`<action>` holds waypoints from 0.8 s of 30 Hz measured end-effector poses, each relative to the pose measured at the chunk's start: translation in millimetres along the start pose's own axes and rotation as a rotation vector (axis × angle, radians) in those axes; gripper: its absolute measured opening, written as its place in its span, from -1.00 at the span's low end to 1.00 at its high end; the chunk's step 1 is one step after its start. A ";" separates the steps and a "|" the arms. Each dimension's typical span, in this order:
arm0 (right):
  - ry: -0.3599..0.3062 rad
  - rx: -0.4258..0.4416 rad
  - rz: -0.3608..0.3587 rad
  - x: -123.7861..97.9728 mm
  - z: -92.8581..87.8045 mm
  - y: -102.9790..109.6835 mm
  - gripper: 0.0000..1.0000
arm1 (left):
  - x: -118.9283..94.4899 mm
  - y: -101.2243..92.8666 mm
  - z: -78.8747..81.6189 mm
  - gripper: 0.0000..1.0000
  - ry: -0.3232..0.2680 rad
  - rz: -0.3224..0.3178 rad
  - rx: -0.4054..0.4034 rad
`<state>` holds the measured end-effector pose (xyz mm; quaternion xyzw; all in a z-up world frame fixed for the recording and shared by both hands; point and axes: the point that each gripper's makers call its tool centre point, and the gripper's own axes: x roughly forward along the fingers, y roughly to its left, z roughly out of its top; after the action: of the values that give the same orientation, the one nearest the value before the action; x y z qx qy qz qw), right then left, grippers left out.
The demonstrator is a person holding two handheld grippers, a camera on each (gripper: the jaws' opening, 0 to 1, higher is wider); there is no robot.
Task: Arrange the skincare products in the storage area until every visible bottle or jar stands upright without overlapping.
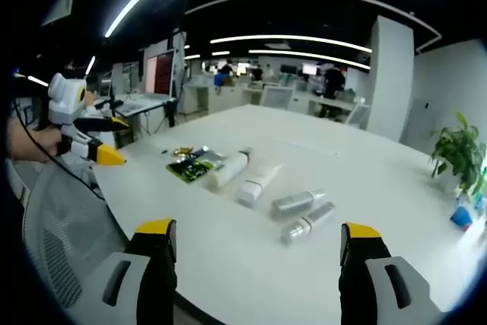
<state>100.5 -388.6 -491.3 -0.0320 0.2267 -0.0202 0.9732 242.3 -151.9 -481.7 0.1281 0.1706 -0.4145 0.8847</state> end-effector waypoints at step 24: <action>0.011 -0.012 0.012 -0.4 -0.1 3.7 0.83 | 4.2 5.2 -5.2 0.68 0.010 -0.001 0.005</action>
<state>100.2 -385.0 -491.5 -0.0362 0.2324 -0.0133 0.9719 247.9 -149.6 -487.6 0.1325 0.1742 -0.4147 0.8832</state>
